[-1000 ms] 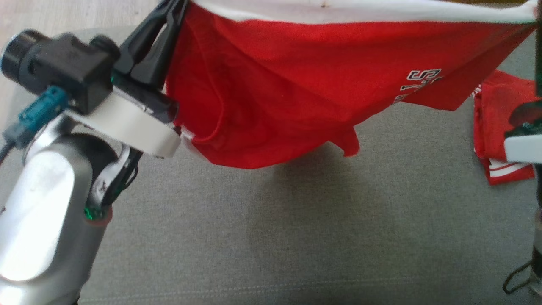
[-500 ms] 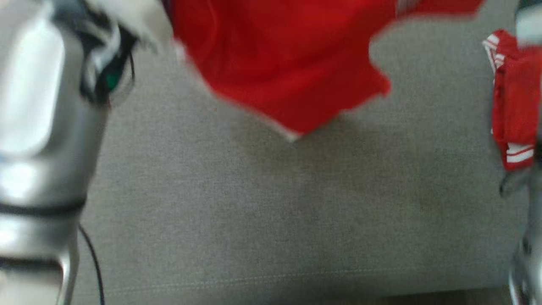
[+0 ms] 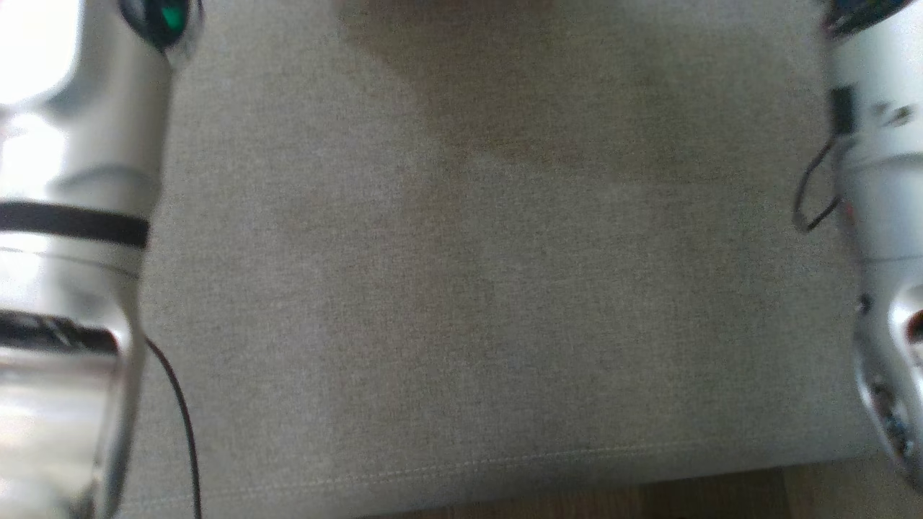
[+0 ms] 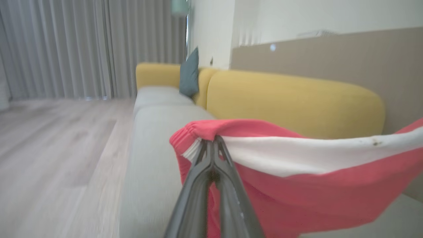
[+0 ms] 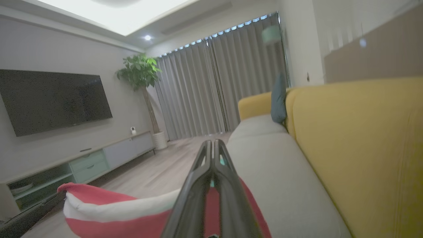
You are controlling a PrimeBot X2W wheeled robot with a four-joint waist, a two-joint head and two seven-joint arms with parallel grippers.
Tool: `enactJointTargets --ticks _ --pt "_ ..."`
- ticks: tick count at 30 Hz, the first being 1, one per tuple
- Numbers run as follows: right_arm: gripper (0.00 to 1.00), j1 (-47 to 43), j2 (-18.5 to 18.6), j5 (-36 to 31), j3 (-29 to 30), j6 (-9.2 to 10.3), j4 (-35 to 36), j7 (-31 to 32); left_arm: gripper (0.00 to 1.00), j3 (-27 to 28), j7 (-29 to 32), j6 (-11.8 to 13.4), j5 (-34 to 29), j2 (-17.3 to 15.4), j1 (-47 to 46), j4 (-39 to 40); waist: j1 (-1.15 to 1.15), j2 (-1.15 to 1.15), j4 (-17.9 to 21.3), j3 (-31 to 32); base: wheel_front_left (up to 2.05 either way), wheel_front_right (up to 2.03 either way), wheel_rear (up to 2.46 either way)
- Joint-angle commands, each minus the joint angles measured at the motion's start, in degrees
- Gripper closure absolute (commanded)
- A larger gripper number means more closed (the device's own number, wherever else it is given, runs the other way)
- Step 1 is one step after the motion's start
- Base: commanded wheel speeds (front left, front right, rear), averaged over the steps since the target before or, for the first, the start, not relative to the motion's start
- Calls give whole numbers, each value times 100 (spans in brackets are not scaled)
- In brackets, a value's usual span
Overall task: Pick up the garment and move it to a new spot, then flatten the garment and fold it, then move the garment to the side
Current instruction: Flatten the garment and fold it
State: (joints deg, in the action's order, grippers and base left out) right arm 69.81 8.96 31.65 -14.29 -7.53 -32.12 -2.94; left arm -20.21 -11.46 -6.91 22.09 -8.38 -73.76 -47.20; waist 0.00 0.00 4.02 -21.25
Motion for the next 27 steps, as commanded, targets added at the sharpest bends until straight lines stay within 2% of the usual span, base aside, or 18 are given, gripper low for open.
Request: enactJointTargets --ticks 1,6,11,16,20,23,27 --pt "100 -58 -180 141 -139 4 -167 -91 100 50 -61 -22 128 -100 47 -159 0 0 -23 -109 0 0 0" --pt "100 -663 -345 585 -540 4 -1113 -313 100 -33 -140 -52 525 146 656 -1127 0 0 -57 -308 0 0 0" --pt "100 -1662 -285 1140 -798 4 -1464 -710 100 -327 -167 -56 1064 382 1477 -1524 0 0 -127 -369 0 0 0" --pt "100 -2439 -68 1384 -961 4 -1111 -936 100 -526 -245 -57 1303 351 2116 -1374 0 0 -126 -187 0 0 0" --pt "100 -3269 271 1410 -1005 4 -517 -1064 100 -662 -322 -57 1367 124 2798 -948 0 0 -139 99 0 0 0" --pt "100 -3949 474 1305 -844 4 -27 -1105 100 -635 -345 -51 1329 -37 3366 -449 0 0 -176 344 0 0 0" --pt "100 -4927 585 1085 -453 4 722 -977 100 -543 -351 182 1237 -262 4326 571 0 0 -190 645 0 0 0"
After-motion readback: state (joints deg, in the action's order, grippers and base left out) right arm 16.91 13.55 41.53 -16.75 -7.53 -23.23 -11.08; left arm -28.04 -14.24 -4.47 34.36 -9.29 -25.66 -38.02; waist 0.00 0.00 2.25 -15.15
